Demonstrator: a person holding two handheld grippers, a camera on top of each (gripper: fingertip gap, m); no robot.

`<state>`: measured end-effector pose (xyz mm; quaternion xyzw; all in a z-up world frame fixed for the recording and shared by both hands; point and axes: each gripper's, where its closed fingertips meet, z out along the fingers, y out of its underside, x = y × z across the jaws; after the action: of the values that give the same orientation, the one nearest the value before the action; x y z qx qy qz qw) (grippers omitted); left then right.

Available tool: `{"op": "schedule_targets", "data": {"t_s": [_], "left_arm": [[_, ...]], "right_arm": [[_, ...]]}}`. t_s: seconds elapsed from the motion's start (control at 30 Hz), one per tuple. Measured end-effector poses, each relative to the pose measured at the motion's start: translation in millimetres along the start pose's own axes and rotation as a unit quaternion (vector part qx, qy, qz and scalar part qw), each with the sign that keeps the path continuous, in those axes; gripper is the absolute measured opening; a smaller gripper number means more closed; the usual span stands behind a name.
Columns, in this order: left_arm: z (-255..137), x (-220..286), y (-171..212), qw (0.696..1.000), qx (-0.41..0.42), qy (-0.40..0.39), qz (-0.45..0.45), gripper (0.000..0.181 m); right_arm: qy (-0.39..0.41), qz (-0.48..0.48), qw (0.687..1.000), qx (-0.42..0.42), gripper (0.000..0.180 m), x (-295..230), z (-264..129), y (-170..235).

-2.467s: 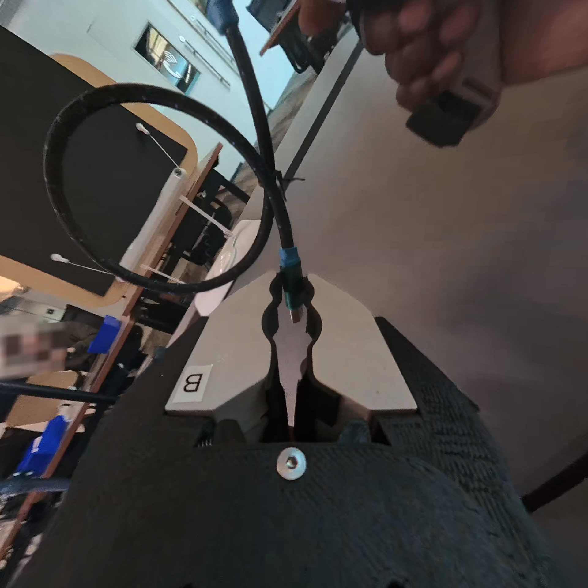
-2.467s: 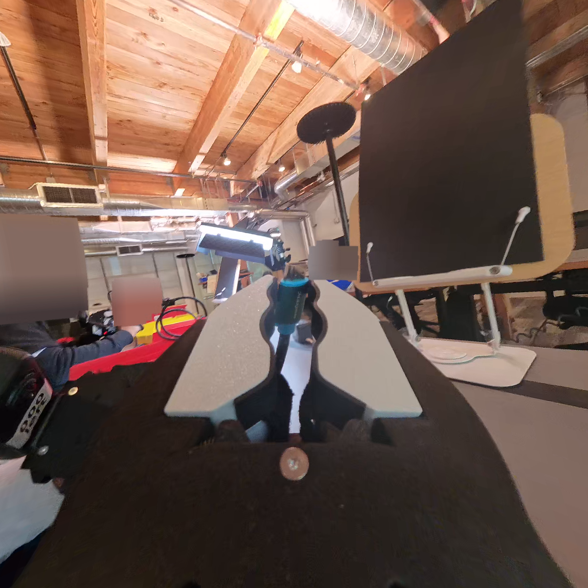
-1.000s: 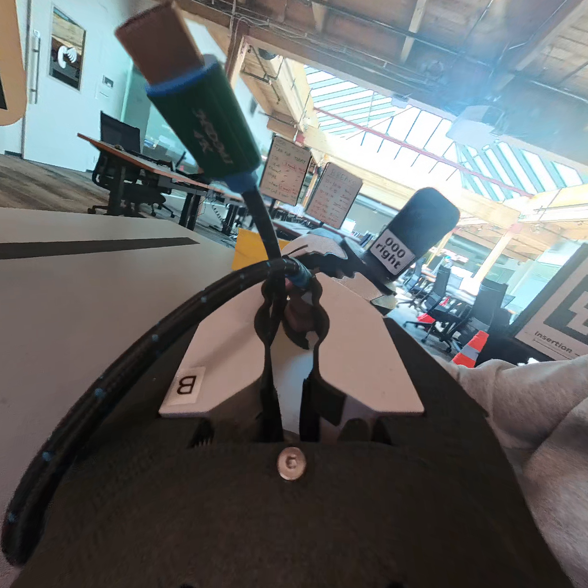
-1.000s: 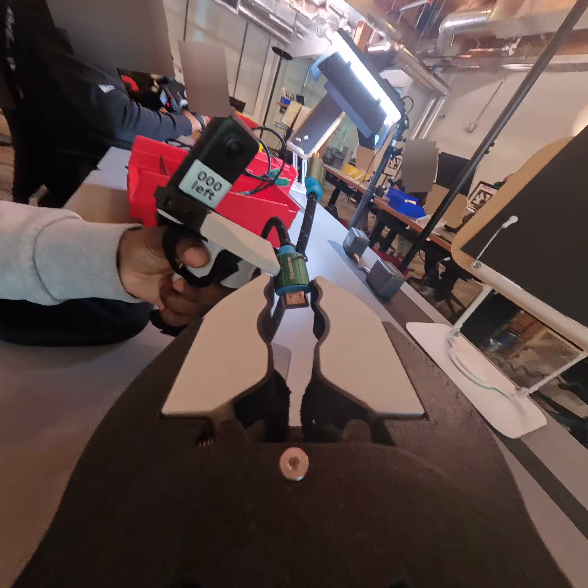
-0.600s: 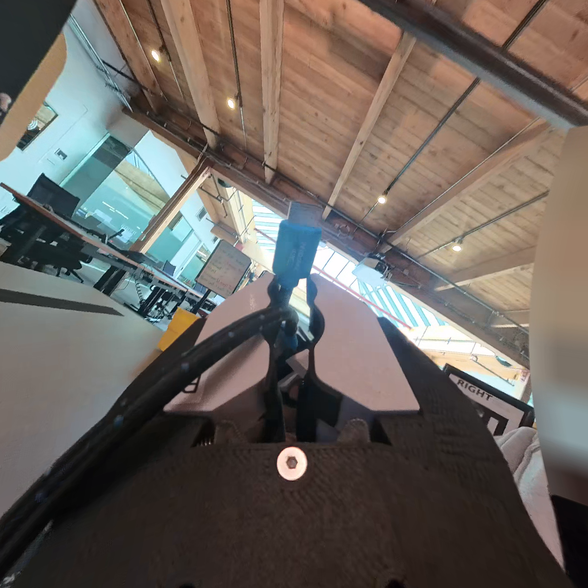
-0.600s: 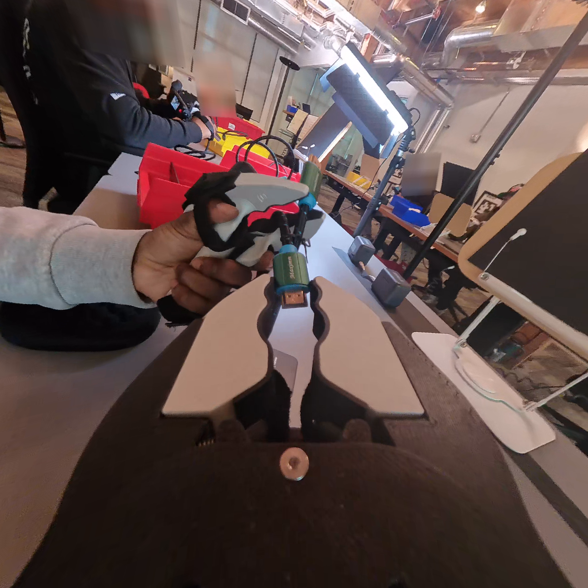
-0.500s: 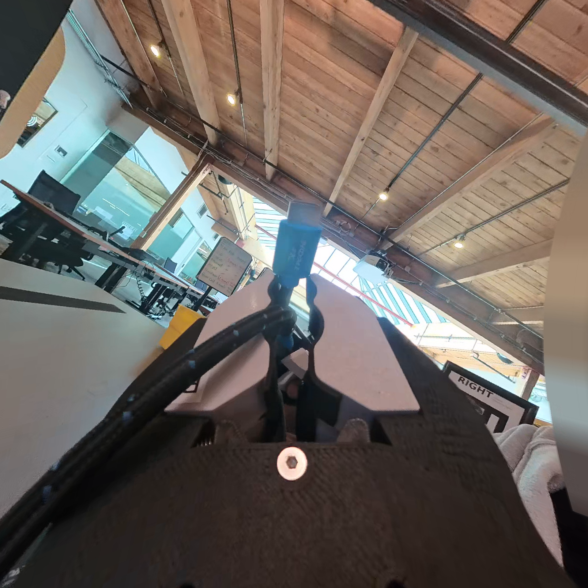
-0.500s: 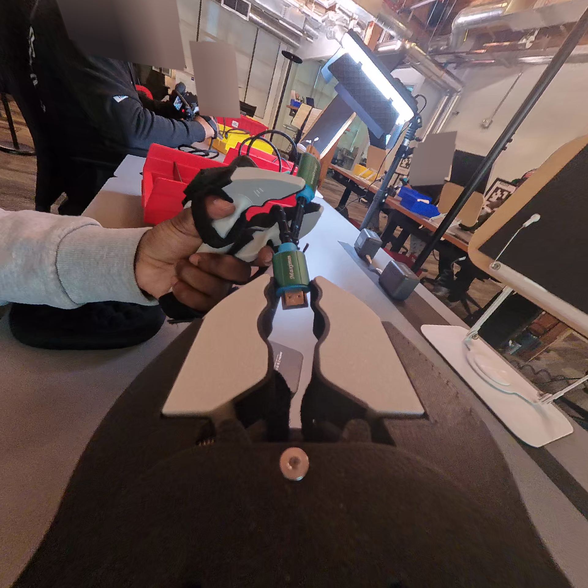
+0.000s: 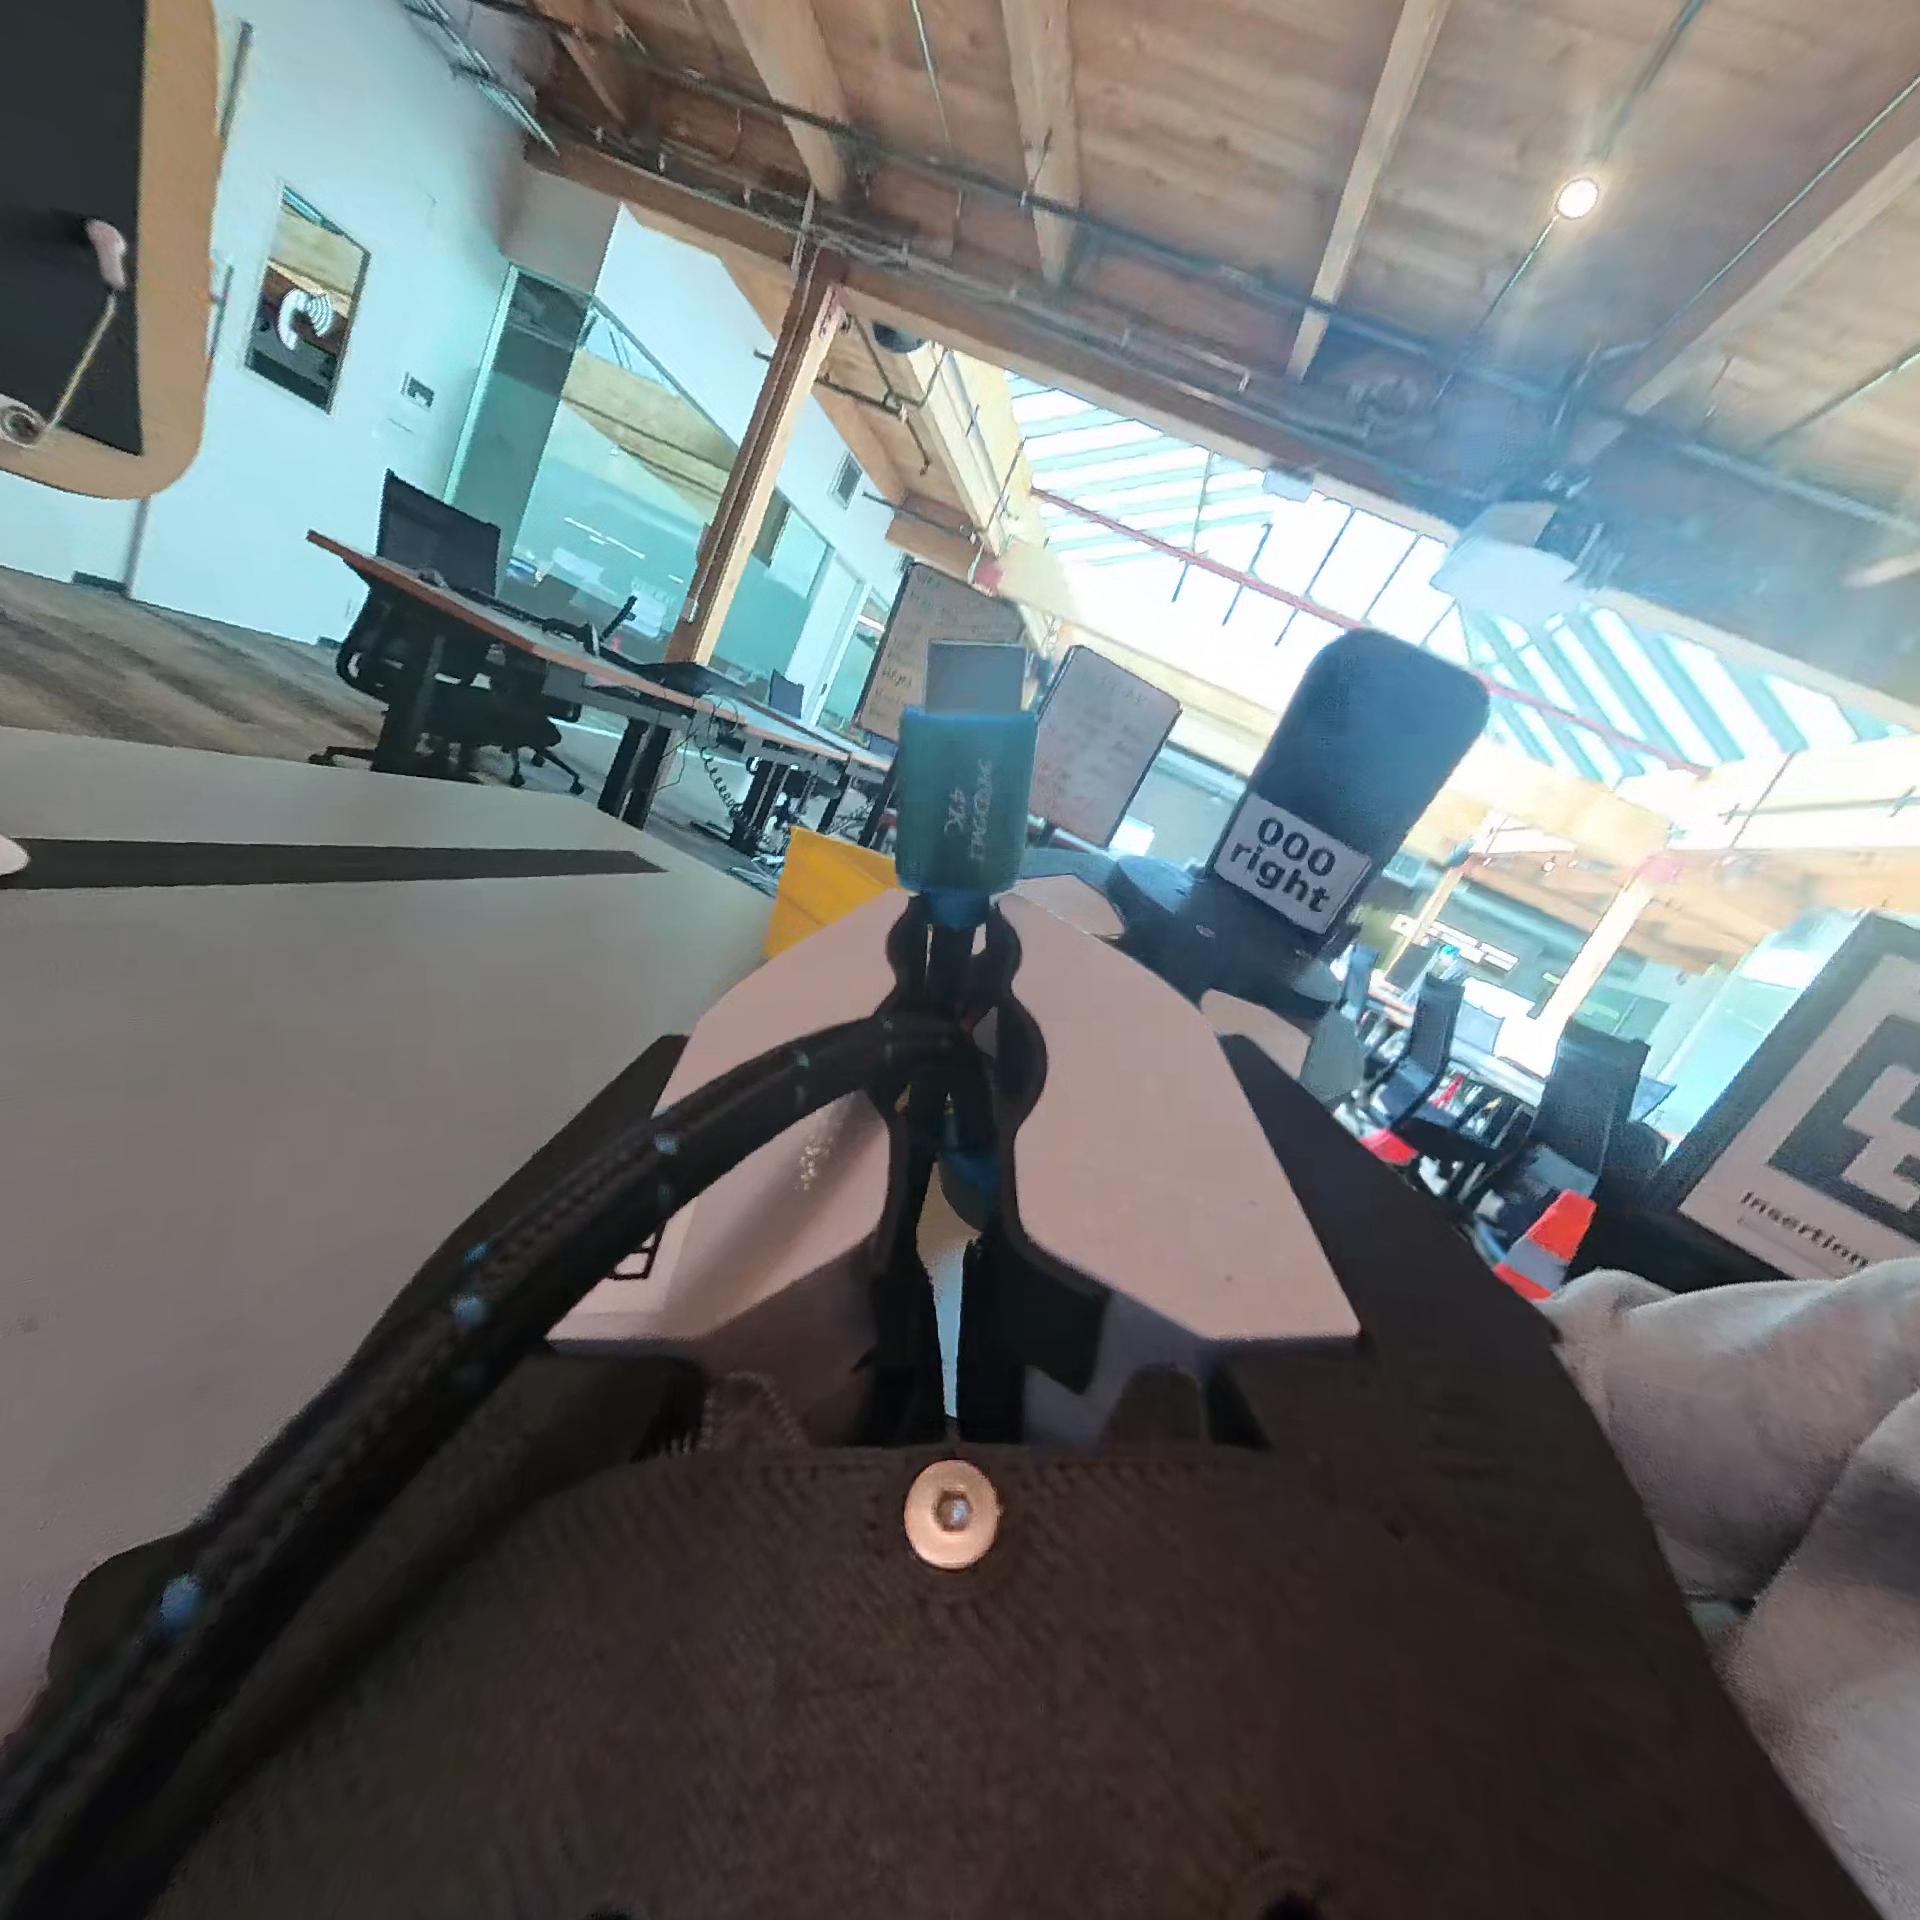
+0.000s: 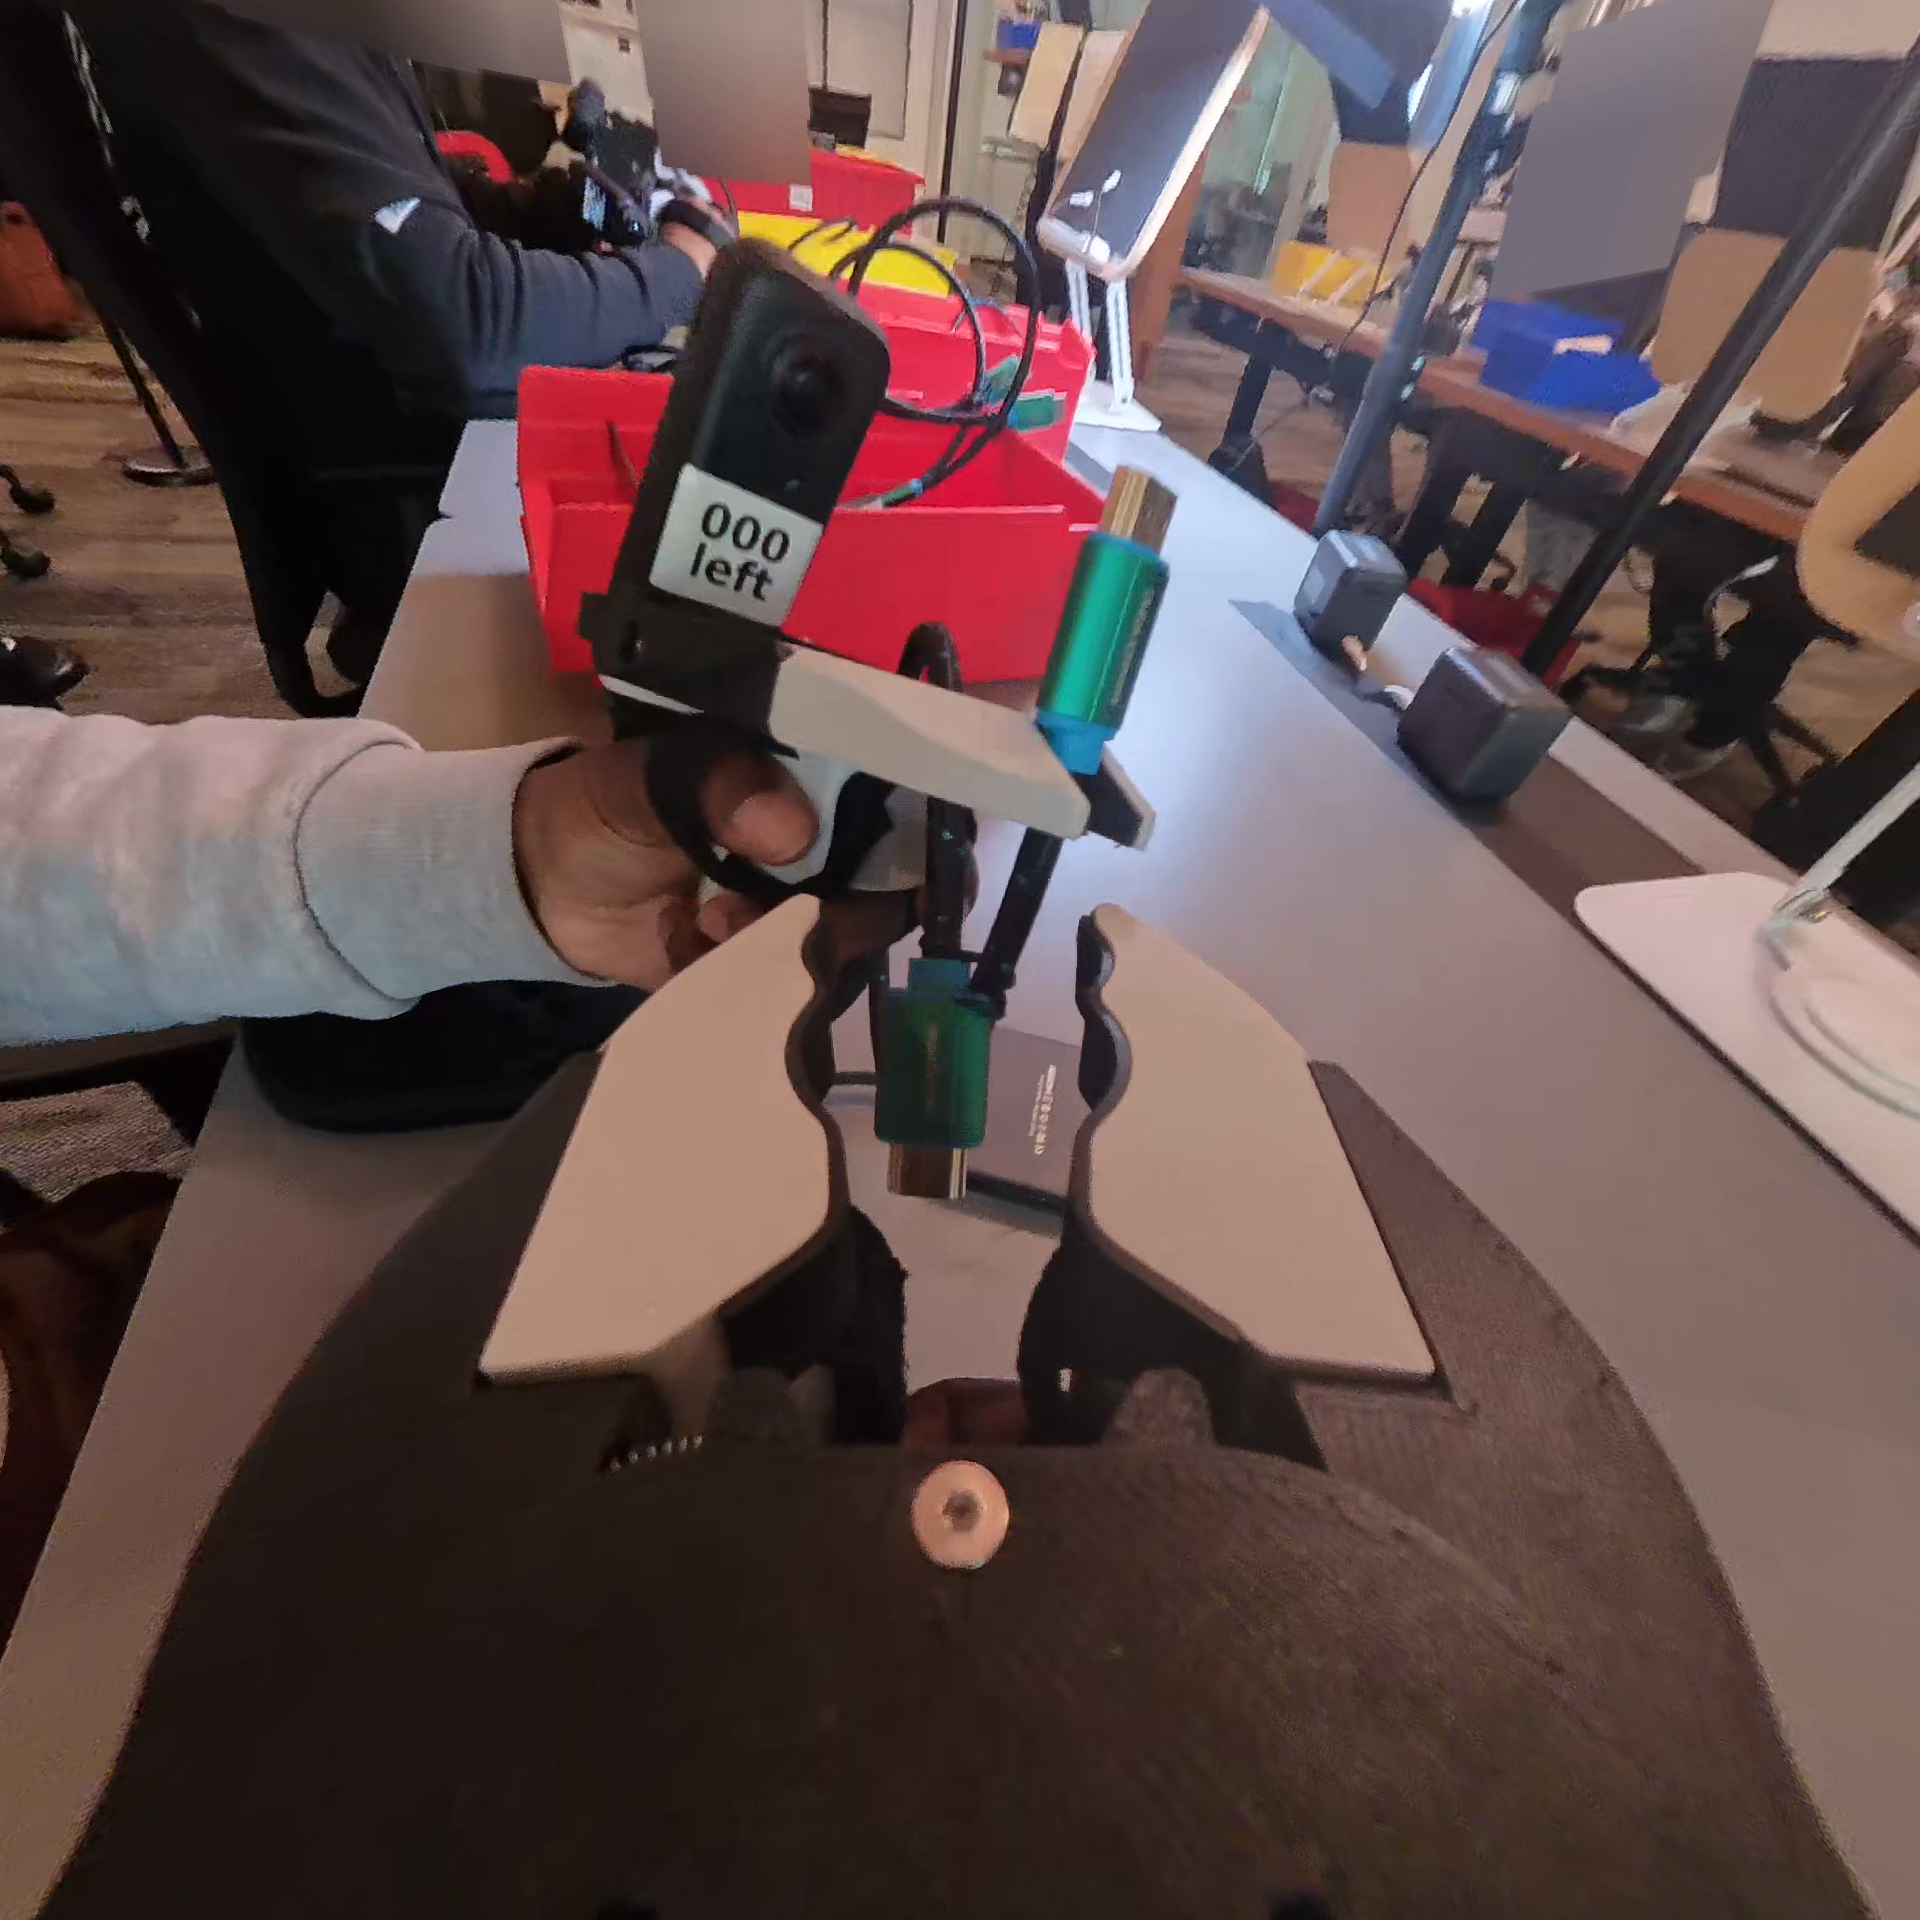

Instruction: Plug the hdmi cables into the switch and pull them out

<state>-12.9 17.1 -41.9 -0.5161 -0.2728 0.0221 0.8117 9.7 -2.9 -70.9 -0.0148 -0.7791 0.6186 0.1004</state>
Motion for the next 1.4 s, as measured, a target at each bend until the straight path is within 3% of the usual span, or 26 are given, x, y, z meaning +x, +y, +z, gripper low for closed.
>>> {"op": "schedule_targets", "data": {"t_s": [0.03, 0.1, 0.3, 0.4, 0.5, 0.6, 0.67, 0.73, 0.8, 0.93, 1.17, 1.3, 1.4], "left_arm": [[1.4, 1.2, 1.7, 1.0, -0.004, 0.0, 0.006, 0.008], [3.3, 2.2, 5.3, 1.0, -0.017, -0.004, 0.023, 0.009], [6.0, 9.7, 4.7, 1.0, -0.018, 0.014, 0.001, 0.014], [8.2, 14.6, 14.0, 0.995, -0.053, 0.05, -0.065, 0.051], [5.7, 25.1, 16.7, 0.989, -0.078, 0.092, -0.09, 0.06], [6.2, 25.1, 21.5, 0.993, -0.1, 0.067, -0.003, 0.059], [5.5, 4.9, 22.7, 0.985, -0.111, -0.027, 0.131, 0.059], [-0.2, -15.9, 16.8, 0.949, -0.115, -0.127, 0.265, 0.059], [-6.5, -26.9, 2.6, 0.914, -0.091, -0.196, 0.344, 0.06], [-21.1, -34.2, -26.5, 0.91, -0.007, -0.244, 0.335, 0.06], [-9.7, -40.3, 2.3, 0.894, -0.087, -0.241, 0.368, 0.059], [-9.2, -43.6, 3.9, 0.888, -0.093, -0.245, 0.379, 0.059], [-7.3, -42.1, 5.9, 0.89, -0.091, -0.239, 0.377, 0.058]], "right_arm": [[-0.001, 0.004, 1.0, -0.01, 0.042, -0.3, 2.4, 4.0], [0.016, 0.005, 1.0, -0.022, 0.021, 3.5, 5.0, 9.5], [-0.003, 0.058, 0.998, 0.004, 0.016, 9.4, -1.8, 5.1], [0.03, 0.072, 0.997, 0.009, 0.016, 26.2, -9.9, 7.4], [0.068, 0.095, 0.992, 0.045, 0.016, 49.1, -29.2, -1.2], [0.113, 0.094, 0.986, 0.076, 0.016, 69.0, -53.5, -12.1], [0.138, 0.09, 0.982, 0.095, 0.015, 77.4, -69.1, -20.3], [0.165, 0.075, 0.977, 0.109, 0.015, 83.9, -85.4, -29.5], [0.204, 0.046, 0.971, 0.115, 0.015, 89.5, -105.6, -40.7], [0.284, -0.015, 0.953, 0.11, 0.015, 91.0, -158.9, -61.6], [0.426, -0.01, 0.904, 0.027, 0.015, 87.3, -295.6, -38.4], [0.435, 0.043, 0.897, -0.072, 0.016, 86.4, -357.0, -2.1], [0.382, 0.085, 0.902, -0.184, 0.016, 84.3, -380.1, 26.2]]}}
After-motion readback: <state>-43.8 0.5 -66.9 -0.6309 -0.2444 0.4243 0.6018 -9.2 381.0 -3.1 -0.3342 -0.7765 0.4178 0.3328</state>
